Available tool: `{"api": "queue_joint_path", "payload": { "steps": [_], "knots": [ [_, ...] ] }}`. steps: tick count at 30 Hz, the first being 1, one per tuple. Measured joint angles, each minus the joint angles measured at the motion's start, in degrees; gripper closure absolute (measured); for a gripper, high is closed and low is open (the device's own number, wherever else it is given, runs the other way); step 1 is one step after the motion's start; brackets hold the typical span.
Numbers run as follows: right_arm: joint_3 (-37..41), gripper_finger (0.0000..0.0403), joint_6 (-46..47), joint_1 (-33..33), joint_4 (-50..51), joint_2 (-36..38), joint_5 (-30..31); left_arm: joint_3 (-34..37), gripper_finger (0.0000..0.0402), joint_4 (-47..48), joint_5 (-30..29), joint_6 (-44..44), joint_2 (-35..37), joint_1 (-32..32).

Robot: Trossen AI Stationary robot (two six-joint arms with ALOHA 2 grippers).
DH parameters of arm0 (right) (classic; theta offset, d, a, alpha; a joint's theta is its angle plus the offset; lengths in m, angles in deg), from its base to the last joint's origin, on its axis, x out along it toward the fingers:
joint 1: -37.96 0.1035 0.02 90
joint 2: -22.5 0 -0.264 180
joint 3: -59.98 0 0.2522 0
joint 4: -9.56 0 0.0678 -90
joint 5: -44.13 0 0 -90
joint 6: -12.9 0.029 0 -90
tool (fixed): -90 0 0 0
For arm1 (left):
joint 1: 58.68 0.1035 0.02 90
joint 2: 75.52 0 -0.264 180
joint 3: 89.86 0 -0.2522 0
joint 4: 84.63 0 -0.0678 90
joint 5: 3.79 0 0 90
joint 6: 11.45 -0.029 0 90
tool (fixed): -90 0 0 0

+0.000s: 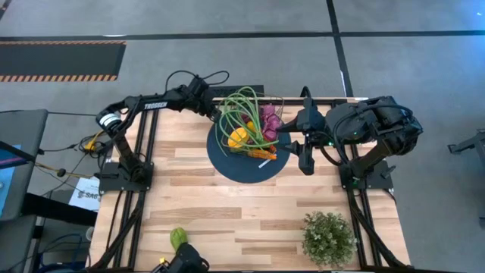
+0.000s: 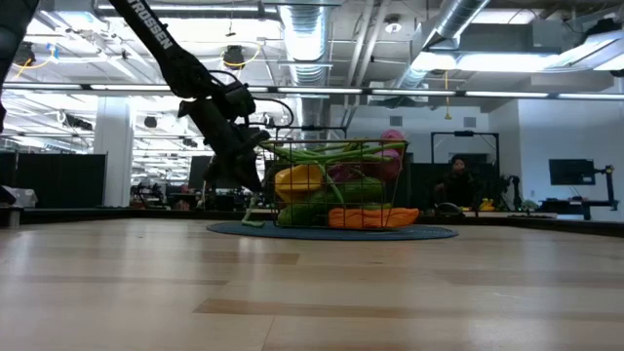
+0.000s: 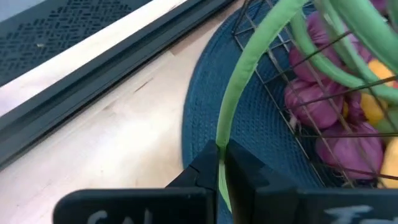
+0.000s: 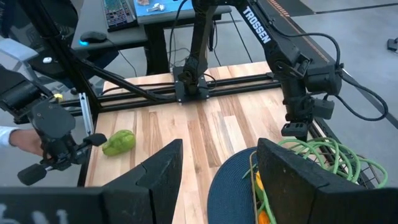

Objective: Build produce basket
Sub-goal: Put the string beans into the wire basket

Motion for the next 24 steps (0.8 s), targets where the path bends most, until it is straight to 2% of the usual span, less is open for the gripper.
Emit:
{"api": "queue_joint_path", "payload": {
  "steps": [11, 17, 20, 24],
  "knots": [
    [0.00, 0.0178, -0.05, 0.00, 0.03, 0.00, -0.02, -0.02, 0.0401, 4.27, 1.23, 0.83, 10.50, 1.52],
    [0.00, 0.0178, -0.13, 0.00, 0.03, 0.00, -0.02, -0.04, 0.0401, 3.71, 12.68, 6.59, 14.58, 1.84],
    [0.00, 0.0178, -0.35, 0.00, 0.02, 0.00, -0.02, -0.04, 0.0401, -0.22, 19.23, 10.64, 14.55, 1.13],
    [0.00, 0.0178, -0.49, 0.24, 0.03, 0.00, -0.02, -0.04, 0.0401, -6.13, 24.98, 15.37, 14.27, 0.84]
  ]
}}
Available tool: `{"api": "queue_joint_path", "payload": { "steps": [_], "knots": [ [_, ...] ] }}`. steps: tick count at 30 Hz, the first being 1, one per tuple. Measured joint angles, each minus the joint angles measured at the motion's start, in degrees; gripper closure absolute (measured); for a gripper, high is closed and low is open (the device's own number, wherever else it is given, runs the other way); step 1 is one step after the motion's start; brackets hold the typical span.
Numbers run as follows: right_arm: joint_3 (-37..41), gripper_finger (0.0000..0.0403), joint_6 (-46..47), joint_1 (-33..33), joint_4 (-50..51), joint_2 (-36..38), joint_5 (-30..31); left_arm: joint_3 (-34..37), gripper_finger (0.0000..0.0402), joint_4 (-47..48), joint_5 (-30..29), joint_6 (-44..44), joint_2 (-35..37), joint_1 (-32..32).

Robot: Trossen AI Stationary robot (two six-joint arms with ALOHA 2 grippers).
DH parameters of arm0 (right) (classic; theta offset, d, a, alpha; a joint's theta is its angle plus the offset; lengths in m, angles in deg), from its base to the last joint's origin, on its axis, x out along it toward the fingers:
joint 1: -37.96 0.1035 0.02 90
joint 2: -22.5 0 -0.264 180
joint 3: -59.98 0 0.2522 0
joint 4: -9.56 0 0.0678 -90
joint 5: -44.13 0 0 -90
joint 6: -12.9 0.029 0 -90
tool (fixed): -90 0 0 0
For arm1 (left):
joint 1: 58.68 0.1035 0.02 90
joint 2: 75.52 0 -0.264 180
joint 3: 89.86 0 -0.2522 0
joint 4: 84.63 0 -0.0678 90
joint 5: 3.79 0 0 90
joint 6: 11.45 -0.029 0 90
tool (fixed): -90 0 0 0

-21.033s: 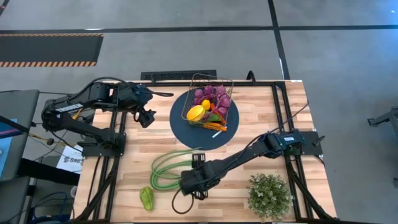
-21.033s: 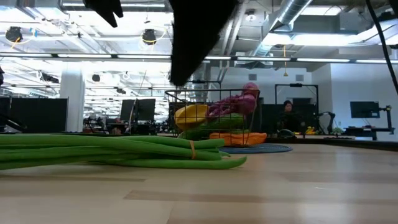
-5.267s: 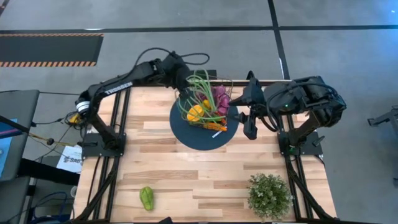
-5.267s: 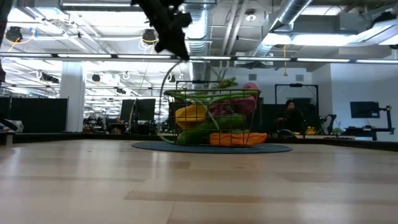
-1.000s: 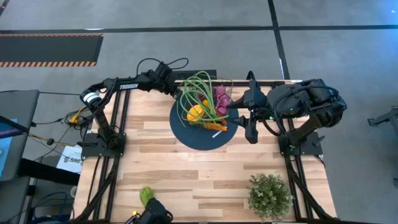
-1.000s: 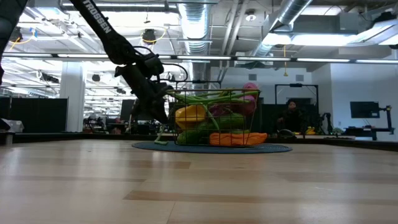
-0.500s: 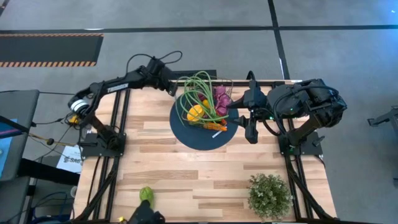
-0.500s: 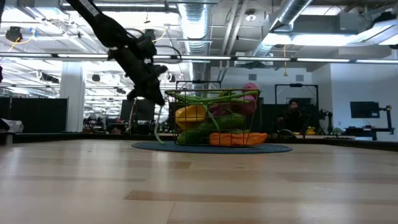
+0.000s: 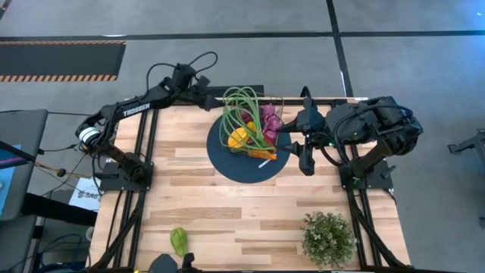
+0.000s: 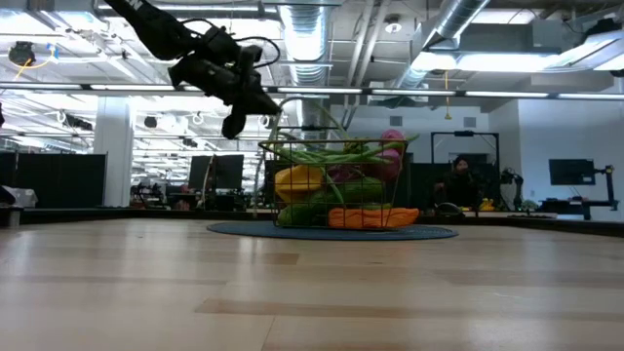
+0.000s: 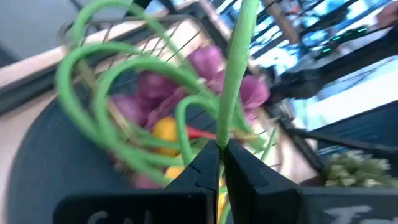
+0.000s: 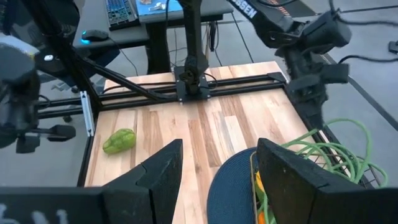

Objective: Build produce basket
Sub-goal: Put the string beans into the wire basket

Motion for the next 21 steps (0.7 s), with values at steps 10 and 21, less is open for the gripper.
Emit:
{"api": "queue_joint_path", "payload": {
  "steps": [10, 21],
  "knots": [
    [0.00, 0.0178, -0.02, 2.24, 0.00, 0.00, -0.02, 0.00, 0.0401, -17.39, 12.27, 17.02, -0.07, 3.49],
    [0.00, 0.0178, -0.95, 2.53, 0.00, 0.00, 0.00, 0.00, 0.0401, -57.89, 12.12, 47.28, -0.07, 2.43]
  ]
}}
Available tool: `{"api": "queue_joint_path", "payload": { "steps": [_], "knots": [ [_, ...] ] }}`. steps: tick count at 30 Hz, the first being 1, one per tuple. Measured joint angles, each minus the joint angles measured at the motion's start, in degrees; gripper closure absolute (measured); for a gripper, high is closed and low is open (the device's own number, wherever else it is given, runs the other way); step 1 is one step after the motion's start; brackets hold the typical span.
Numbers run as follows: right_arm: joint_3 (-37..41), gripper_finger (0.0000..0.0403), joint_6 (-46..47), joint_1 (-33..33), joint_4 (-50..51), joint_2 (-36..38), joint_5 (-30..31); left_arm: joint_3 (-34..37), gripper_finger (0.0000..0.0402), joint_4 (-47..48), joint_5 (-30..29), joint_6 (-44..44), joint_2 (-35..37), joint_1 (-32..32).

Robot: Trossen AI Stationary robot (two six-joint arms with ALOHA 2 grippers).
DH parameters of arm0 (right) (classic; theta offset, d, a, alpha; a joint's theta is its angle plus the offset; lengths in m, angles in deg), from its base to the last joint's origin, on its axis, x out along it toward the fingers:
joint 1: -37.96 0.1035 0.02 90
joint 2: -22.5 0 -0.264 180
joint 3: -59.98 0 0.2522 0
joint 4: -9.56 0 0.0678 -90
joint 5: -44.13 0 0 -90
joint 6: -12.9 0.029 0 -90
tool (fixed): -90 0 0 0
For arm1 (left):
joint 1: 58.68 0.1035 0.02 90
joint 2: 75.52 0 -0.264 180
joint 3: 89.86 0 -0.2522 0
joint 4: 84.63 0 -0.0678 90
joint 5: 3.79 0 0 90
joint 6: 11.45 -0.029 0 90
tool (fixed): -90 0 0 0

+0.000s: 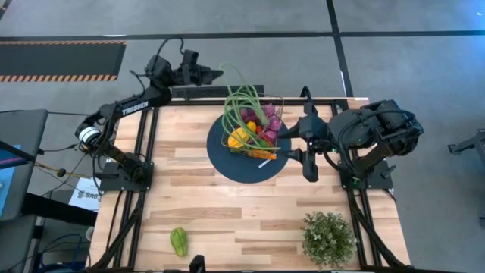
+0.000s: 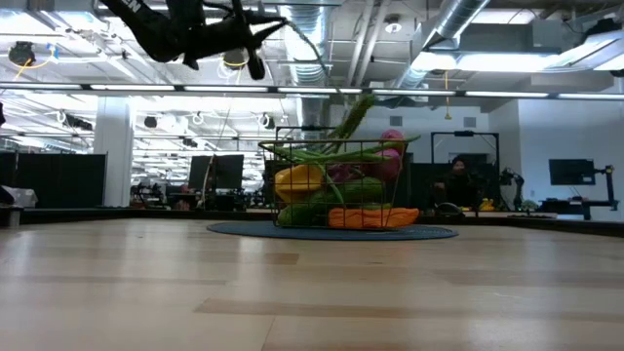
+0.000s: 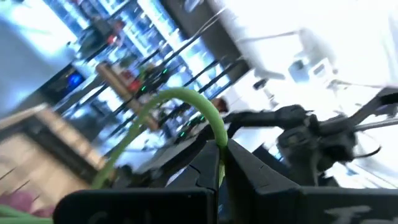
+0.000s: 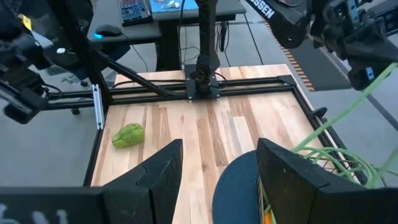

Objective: Build produce basket
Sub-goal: Put the string beans into the wire basket

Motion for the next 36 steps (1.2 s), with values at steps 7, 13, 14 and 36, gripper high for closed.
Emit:
{"api": "queue_joint_path", "payload": {
  "steps": [7, 13, 14, 36],
  "knots": [
    [0.00, 0.0178, -0.15, -0.29, 0.00, -0.02, 0.00, 0.00, 0.0401, 4.70, -6.33, -7.14, 0.02, -5.33],
    [0.00, 0.0178, -0.12, 0.42, 0.00, -0.02, 0.00, 0.00, 0.0401, 19.36, -15.92, -20.83, 0.00, -9.25],
    [0.00, 0.0178, -0.12, 0.64, 0.00, -0.02, 0.00, 0.00, 0.0401, 20.74, -17.31, -22.76, 0.00, -9.80],
    [1.30, 0.0178, 0.01, 0.60, -0.12, -1.49, 0.00, 17.67, 0.0401, 9.00, -30.28, -19.28, 0.00, -14.87]
  ]
}}
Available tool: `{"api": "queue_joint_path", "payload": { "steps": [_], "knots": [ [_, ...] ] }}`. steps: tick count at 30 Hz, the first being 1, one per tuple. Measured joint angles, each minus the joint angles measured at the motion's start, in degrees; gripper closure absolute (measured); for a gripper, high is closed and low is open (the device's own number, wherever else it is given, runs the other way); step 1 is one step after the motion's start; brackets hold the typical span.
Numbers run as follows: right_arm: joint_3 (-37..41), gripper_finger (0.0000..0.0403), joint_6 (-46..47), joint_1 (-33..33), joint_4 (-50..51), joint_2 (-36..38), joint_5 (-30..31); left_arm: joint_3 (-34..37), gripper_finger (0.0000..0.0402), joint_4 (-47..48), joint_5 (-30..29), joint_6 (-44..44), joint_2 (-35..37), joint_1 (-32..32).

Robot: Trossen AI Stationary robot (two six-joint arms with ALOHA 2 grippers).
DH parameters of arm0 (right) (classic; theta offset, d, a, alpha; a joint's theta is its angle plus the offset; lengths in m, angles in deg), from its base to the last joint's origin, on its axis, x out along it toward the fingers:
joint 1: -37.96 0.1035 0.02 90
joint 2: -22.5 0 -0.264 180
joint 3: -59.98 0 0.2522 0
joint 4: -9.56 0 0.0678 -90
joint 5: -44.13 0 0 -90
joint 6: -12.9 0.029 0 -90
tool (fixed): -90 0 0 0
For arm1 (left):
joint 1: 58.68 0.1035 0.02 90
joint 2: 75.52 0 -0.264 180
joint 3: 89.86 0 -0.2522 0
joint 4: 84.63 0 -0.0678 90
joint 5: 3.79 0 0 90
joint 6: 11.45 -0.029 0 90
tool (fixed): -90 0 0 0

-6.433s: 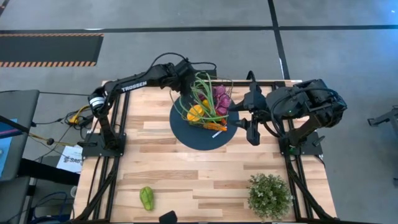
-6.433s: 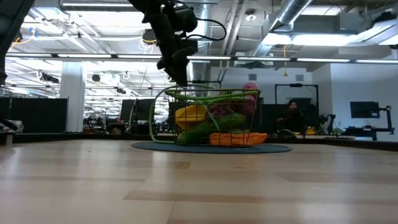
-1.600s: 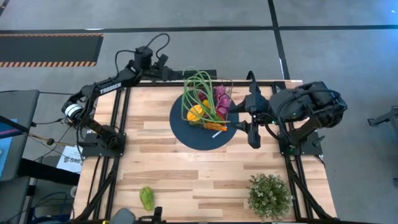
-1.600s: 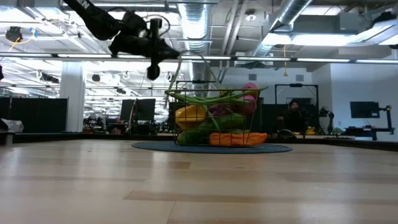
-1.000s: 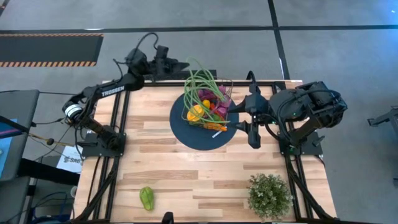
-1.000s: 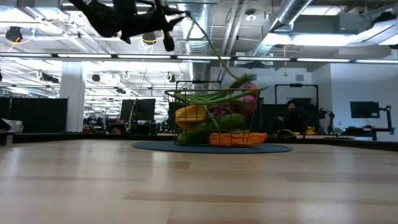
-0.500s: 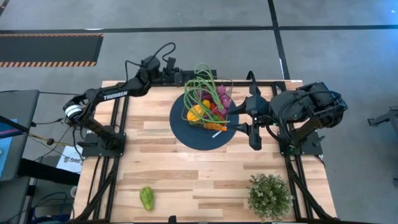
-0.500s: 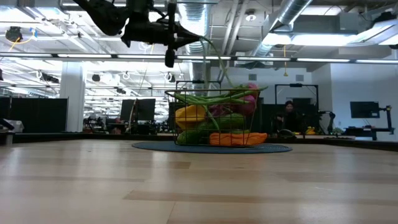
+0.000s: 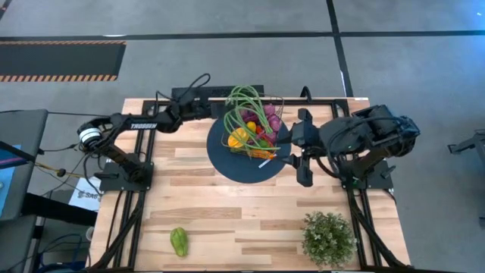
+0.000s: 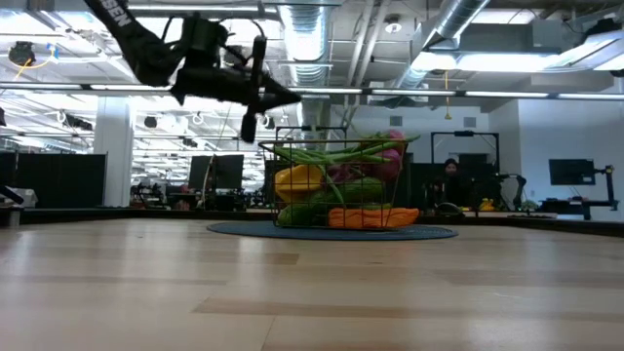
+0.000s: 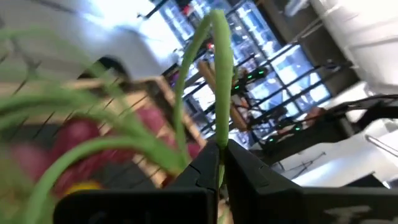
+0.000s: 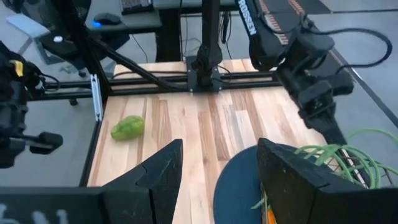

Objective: Build produce basket
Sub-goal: Put the string beans into the wire basket

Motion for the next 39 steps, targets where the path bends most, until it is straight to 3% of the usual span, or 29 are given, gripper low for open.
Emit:
{"api": "queue_joint_path", "payload": {
  "steps": [7, 16, 28, 32, 39],
  "knots": [
    [-0.12, 0.0178, -0.19, -0.07, -0.07, -1.07, 0.02, 4.98, 0.0401, 0.51, -2.31, 0.41, -0.02, -0.87],
    [-0.05, 0.0178, -0.14, -0.08, 0.07, -1.18, -0.01, 5.02, 0.0391, 7.52, -0.90, -1.66, -0.02, -0.87],
    [-0.03, 0.0178, -0.07, -0.08, 0.07, -1.17, 0.00, 0.91, 0.0259, 10.35, 5.59, -9.08, -0.02, -0.87],
    [-0.03, 0.0178, 0.04, -0.06, 0.07, -1.17, -0.01, -3.29, 0.0219, 19.79, 4.86, -14.98, -0.02, -0.85],
    [-0.03, 0.0178, 0.02, -0.06, 0.14, -1.17, -0.11, -13.05, 0.0174, 49.85, -3.33, -30.89, -0.02, -0.68]
  ]
}}
